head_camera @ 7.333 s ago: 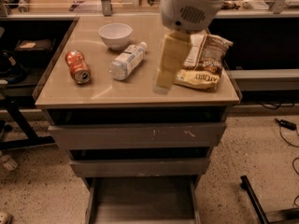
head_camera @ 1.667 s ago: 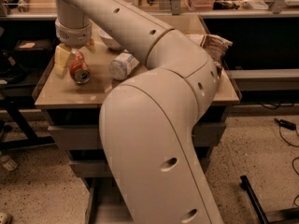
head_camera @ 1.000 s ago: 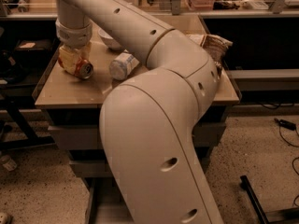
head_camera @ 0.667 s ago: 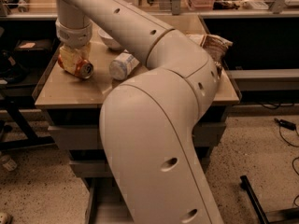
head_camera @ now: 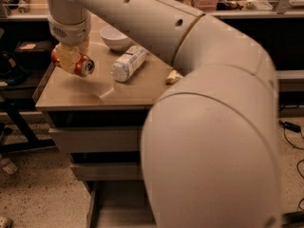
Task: Place coke can into bottom drawer
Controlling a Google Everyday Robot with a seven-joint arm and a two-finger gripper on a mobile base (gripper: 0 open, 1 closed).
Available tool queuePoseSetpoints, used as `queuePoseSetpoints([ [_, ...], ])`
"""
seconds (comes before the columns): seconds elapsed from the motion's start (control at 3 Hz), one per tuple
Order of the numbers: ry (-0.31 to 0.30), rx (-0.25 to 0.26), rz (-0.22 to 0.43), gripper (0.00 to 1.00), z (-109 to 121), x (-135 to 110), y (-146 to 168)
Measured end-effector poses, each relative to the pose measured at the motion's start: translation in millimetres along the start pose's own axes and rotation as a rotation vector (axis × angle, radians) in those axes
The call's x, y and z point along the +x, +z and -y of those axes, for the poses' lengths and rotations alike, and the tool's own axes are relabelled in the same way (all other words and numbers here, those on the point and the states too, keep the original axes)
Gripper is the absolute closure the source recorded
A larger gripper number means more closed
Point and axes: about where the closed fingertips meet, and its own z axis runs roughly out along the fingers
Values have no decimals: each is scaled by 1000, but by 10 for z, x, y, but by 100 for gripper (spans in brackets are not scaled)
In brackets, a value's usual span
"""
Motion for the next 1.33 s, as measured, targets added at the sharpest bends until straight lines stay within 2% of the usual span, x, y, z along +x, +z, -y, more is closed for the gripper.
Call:
queuePoseSetpoints([
  [0.33, 47, 44, 65, 100, -280, 308, -414],
  [0.67, 34, 40, 11, 100, -406, 533, -264],
  [1.0, 35, 40, 23, 100, -377, 471, -287],
  [1.33, 33, 72, -30, 100, -537, 536, -398],
])
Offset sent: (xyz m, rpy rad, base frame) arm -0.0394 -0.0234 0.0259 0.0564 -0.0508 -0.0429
